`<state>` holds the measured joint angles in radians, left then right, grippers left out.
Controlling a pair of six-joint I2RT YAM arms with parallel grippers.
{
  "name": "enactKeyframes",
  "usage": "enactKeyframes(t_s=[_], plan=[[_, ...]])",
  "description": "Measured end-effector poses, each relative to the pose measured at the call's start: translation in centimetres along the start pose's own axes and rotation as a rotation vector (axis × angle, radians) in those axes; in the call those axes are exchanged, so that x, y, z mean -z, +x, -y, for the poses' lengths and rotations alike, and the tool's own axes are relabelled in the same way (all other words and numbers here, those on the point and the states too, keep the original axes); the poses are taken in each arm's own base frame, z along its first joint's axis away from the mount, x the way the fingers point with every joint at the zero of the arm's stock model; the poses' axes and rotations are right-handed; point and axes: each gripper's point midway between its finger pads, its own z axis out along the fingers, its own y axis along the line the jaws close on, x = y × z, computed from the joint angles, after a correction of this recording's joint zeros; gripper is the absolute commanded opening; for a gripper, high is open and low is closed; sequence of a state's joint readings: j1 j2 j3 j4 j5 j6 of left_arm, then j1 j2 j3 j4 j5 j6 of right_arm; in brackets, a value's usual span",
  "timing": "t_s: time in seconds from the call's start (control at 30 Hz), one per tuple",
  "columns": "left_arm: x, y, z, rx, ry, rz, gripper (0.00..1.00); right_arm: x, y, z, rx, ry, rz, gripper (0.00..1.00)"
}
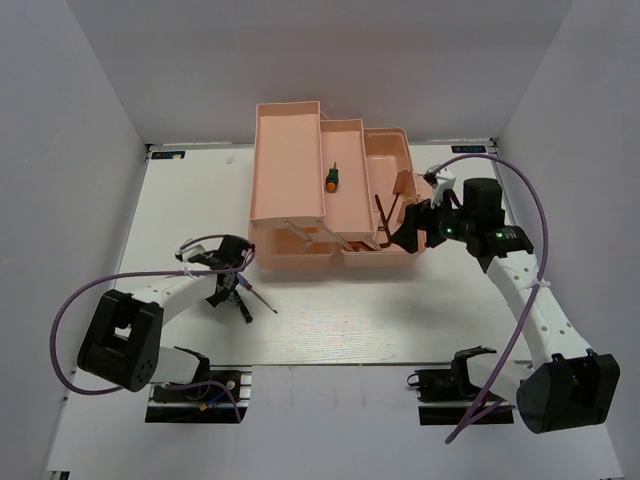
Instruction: Sort the tools into containers
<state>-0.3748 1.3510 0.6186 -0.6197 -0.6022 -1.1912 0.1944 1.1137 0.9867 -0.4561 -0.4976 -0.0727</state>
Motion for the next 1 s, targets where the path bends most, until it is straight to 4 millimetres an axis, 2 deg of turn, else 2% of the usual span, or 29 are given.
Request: enactKeyframes(t_s=[0.03, 0.07, 0.13, 0.17, 0.2, 0.3, 0.33, 0.37, 0.4, 0.43, 0.47, 0.5, 0.6, 0.63, 0.67, 0.73, 0.87, 1.0], plan=[[0.0, 0.0, 0.0, -0.002, 0.003, -0.002, 0.36, 0.1, 0.0, 0.0, -0.004, 0.001, 0.003, 0.90], [0.1, 0.1, 0.0, -0.002, 0.007, -0.006, 0.25, 0.2, 0.0, 0.1, -0.007, 0.001, 0.005, 0.90], [0.3, 0.1, 0.0, -0.002, 0.014, -0.013, 0.16, 0.3, 0.0, 0.1, -0.015, 0.002, 0.010, 0.90], [0.4, 0.1, -0.1, -0.003, 0.016, -0.015, 0.05, 0.3, 0.1, 0.1, -0.019, -0.001, 0.011, 0.90], [0.7, 0.0, -0.2, -0.004, 0.021, -0.015, 0.01, 0.4, 0.2, 0.0, -0.022, -0.005, 0.010, 0.90], [2.4, -1.2, -0.4, 0.002, 0.060, 0.003, 0.00, 0.5, 0.4, -0.3, -0.023, -0.025, 0.008, 0.90], [3.4, -2.0, -0.3, 0.004, 0.086, 0.015, 0.00, 0.5, 0.4, -0.4, -0.020, -0.032, 0.007, 0.85], [4.6, -3.1, 0.1, 0.012, 0.123, 0.035, 0.00, 0.6, 0.5, -0.6, -0.016, -0.041, 0.004, 0.73], [6.1, -4.5, 0.8, 0.024, 0.176, 0.059, 0.00, 0.7, 0.6, -0.7, -0.004, -0.051, 0.002, 0.31], [7.6, -5.9, 1.4, 0.039, 0.227, 0.085, 0.00, 0.7, 0.7, -0.8, 0.012, -0.064, 0.000, 0.07], [9.5, -7.7, 2.3, 0.051, 0.295, 0.116, 0.00, 0.8, 0.8, -1.1, 0.009, -0.076, -0.004, 0.00], [11.3, -9.0, 3.0, 0.048, 0.354, 0.139, 0.00, 0.8, 1.1, -1.3, 0.016, -0.090, -0.006, 0.00], [17.3, -13.0, 6.1, 0.002, 0.586, 0.211, 0.00, 0.9, 2.2, -1.7, 0.037, -0.121, -0.021, 0.00], [20.0, -14.2, 7.8, -0.043, 0.696, 0.232, 0.00, 0.9, 2.6, -1.8, 0.040, -0.132, -0.025, 0.00], [21.0, -14.6, 8.5, -0.059, 0.738, 0.242, 0.00, 0.9, 2.9, -2.0, 0.042, -0.139, -0.032, 0.00], [24.3, -15.5, 11.7, -0.166, 0.880, 0.247, 0.00, 0.9, 3.4, -2.0, 0.043, -0.143, -0.041, 0.00], [29.6, -15.9, 19.4, -0.367, 1.155, 0.228, 0.00, 0.8, 3.9, -1.9, 0.040, -0.140, -0.052, 0.00], [33.3, -13.8, 26.4, -0.538, 1.376, 0.170, 0.00, 0.6, 4.5, -1.5, 0.028, -0.120, -0.065, 0.00]])
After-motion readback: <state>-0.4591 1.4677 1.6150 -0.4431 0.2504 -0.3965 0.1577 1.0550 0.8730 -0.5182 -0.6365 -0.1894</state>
